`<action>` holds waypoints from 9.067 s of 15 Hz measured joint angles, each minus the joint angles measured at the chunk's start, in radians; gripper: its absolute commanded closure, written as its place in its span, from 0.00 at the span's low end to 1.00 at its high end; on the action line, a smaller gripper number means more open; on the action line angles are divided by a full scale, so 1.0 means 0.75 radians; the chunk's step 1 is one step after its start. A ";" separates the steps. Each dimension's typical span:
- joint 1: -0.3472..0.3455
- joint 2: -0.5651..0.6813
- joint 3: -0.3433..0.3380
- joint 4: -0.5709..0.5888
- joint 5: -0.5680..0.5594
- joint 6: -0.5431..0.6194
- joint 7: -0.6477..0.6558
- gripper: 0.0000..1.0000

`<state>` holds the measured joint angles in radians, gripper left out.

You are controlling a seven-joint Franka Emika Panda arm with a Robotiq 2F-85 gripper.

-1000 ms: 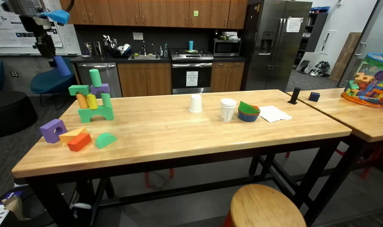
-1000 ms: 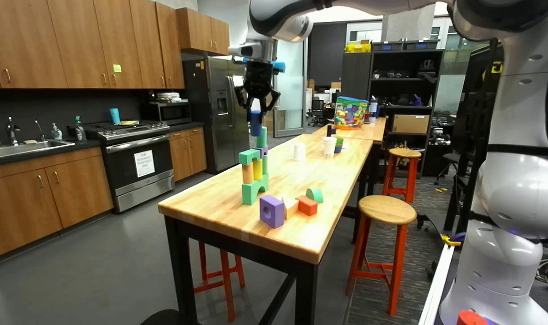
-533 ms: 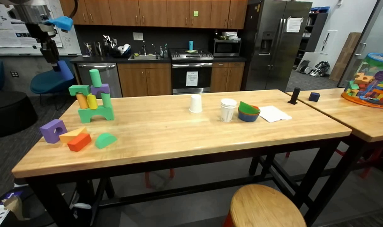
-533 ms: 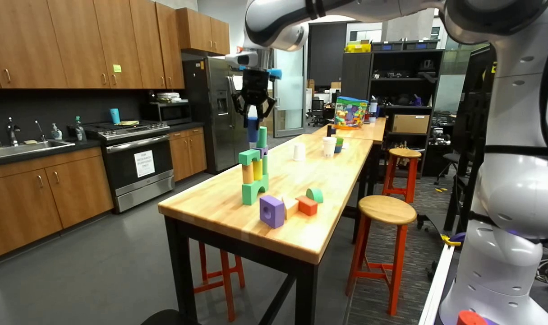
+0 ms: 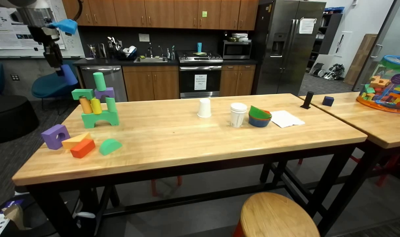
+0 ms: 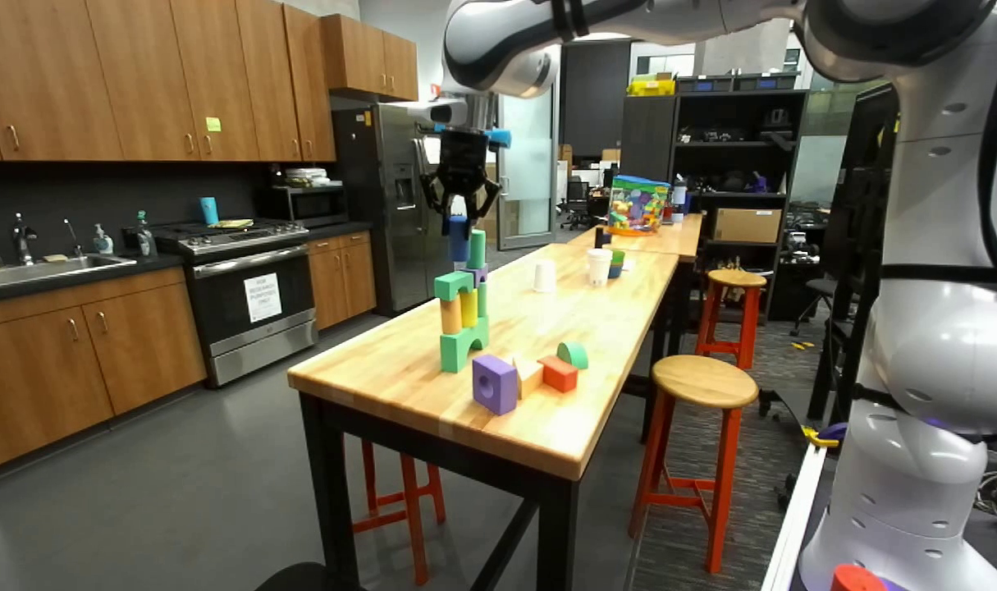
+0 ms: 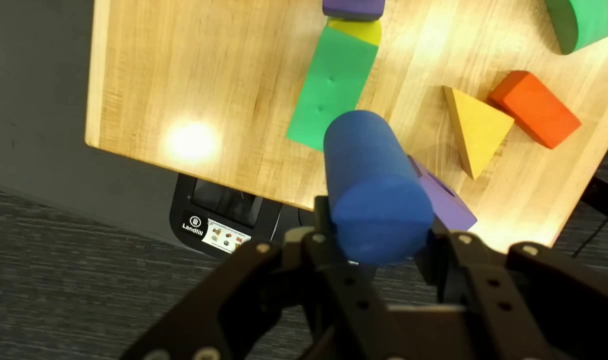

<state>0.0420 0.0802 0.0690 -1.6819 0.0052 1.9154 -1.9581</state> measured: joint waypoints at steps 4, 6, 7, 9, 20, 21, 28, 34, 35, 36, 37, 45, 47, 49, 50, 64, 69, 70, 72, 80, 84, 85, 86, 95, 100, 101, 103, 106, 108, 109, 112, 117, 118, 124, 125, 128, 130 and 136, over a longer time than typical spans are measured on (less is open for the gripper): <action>-0.002 0.011 -0.001 -0.001 0.000 -0.008 0.001 0.86; -0.007 0.018 -0.002 -0.001 0.000 -0.007 0.002 0.86; -0.008 0.022 -0.003 -0.001 0.001 -0.006 0.003 0.86; -0.011 0.027 -0.003 -0.001 0.006 -0.002 0.003 0.86; -0.017 0.061 -0.004 0.018 0.023 0.013 0.008 0.86; -0.019 0.069 -0.005 0.026 0.023 0.012 0.008 0.86; -0.025 0.154 -0.006 0.137 0.023 -0.049 0.008 0.86; -0.025 0.199 -0.006 0.227 0.023 -0.124 0.007 0.86; -0.026 0.206 -0.006 0.238 0.023 -0.132 0.007 0.86; -0.026 0.211 -0.006 0.245 0.023 -0.137 0.007 0.86; -0.028 0.216 -0.006 0.252 0.023 -0.140 0.007 0.86; -0.050 0.244 -0.006 0.293 0.025 -0.156 0.007 0.86; -0.054 0.249 -0.006 0.296 0.028 -0.157 0.007 0.86; -0.057 0.254 -0.006 0.298 0.039 -0.158 0.007 0.86; -0.058 0.257 -0.005 0.298 0.049 -0.162 0.007 0.86; -0.075 0.274 -0.004 0.310 0.084 -0.182 0.007 0.86; -0.085 0.275 -0.004 0.313 0.085 -0.182 0.007 0.86; -0.085 0.275 -0.004 0.313 0.085 -0.182 0.007 0.86; -0.085 0.275 -0.003 0.313 0.085 -0.182 0.007 0.86; -0.085 0.285 0.002 0.313 0.093 -0.196 0.022 0.86; -0.085 0.289 0.002 0.314 0.110 -0.201 0.033 0.86; -0.085 0.289 0.002 0.314 0.113 -0.202 0.033 0.86; -0.085 0.289 0.002 0.314 0.115 -0.202 0.033 0.86; -0.085 0.290 0.002 0.314 0.117 -0.202 0.033 0.61; -0.085 0.290 0.002 0.314 0.117 -0.202 0.033 0.61; -0.085 0.290 0.002 0.314 0.117 -0.202 0.033 0.61; -0.085 0.290 0.002 0.314 0.117 -0.202 0.033 0.61; -0.085 0.290 0.002 0.314 0.117 -0.202 0.033 0.61; -0.085 0.290 0.002 0.314 0.117 -0.202 0.033 0.61; -0.085 0.290 0.002 0.314 0.117 -0.202 0.033 0.61; -0.085 0.290 0.002 0.314 0.117 -0.202 0.033 0.61; -0.085 0.290 0.002 0.314 0.117 -0.202 0.033 0.61; -0.085 0.290 0.002 0.314 0.117 -0.202 0.033 0.61; -0.085 0.290 0.002 0.314 0.117 -0.202 0.033 0.61; -0.085 0.290 0.002 0.314 0.117 -0.202 0.033 0.61; -0.085 0.290 0.002 0.314 0.117 -0.202 0.033 0.61; -0.085 0.290 0.002 0.314 0.117 -0.202 0.033 0.61; -0.085 0.290 0.002 0.314 0.117 -0.202 0.033 0.61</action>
<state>-0.0221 0.2979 0.0707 -1.4466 0.0927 1.7639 -1.9332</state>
